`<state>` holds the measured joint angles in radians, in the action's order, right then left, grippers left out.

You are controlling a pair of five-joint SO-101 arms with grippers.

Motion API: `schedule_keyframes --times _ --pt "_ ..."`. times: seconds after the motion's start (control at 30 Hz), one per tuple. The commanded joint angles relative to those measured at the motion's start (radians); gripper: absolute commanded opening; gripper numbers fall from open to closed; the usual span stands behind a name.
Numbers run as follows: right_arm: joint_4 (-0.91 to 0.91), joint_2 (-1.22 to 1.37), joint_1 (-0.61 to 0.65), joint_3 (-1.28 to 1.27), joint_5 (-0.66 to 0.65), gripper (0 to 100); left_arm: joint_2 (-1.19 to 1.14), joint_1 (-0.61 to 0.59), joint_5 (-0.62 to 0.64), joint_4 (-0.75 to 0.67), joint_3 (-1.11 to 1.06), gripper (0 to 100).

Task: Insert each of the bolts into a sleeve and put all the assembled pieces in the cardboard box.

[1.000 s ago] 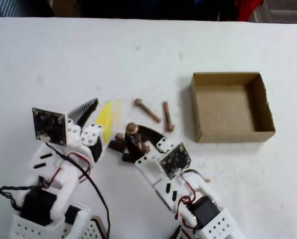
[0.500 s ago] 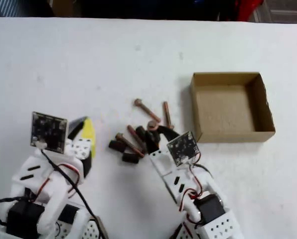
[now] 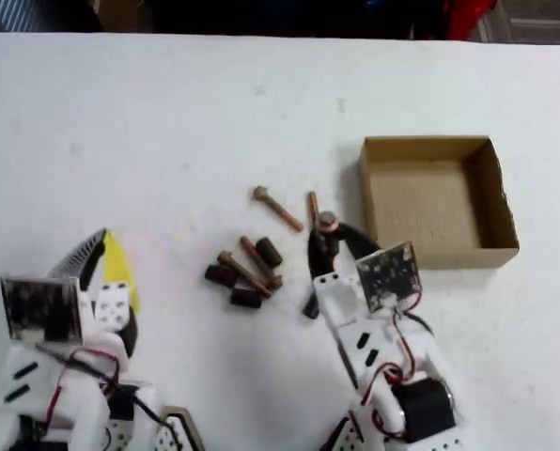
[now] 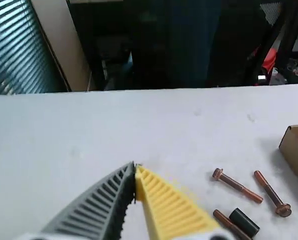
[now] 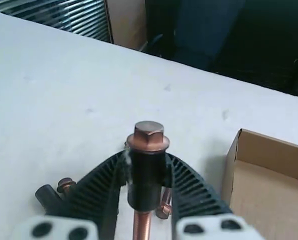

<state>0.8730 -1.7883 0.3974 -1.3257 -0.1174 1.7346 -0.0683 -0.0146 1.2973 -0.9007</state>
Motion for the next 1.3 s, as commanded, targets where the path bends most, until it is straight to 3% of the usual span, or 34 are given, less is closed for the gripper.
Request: schedule_keyframes --times 0.0,0.33,0.6,0.7,0.83,1.03,1.27 --pt "0.044 -0.002 -0.012 0.15 -0.003 1.6 0.067 -0.007 -0.025 0.032 -0.035 2" --pt "0.162 0.157 -0.16 0.416 -0.005 1.5 0.09 -0.007 -0.025 0.055 -0.147 2" --pt "0.165 0.516 -0.173 0.537 -0.005 1.8 0.09 -0.007 -0.025 -0.089 -0.371 2" --pt "0.163 0.618 -0.237 0.572 -0.006 1.8 0.09 -0.007 -0.023 -0.121 -0.463 2" --pt "0.162 0.728 -0.352 0.62 -0.12 1.8 0.09 -0.007 -0.018 -0.15 -0.559 2" --pt "0.01 0.915 -0.473 0.615 -0.172 1.8 0.09 -0.007 -0.017 -0.19 -0.655 2" --pt "-0.203 1.188 -0.487 0.617 -0.172 1.8 0.09 -0.007 -0.023 -0.192 -0.726 2"
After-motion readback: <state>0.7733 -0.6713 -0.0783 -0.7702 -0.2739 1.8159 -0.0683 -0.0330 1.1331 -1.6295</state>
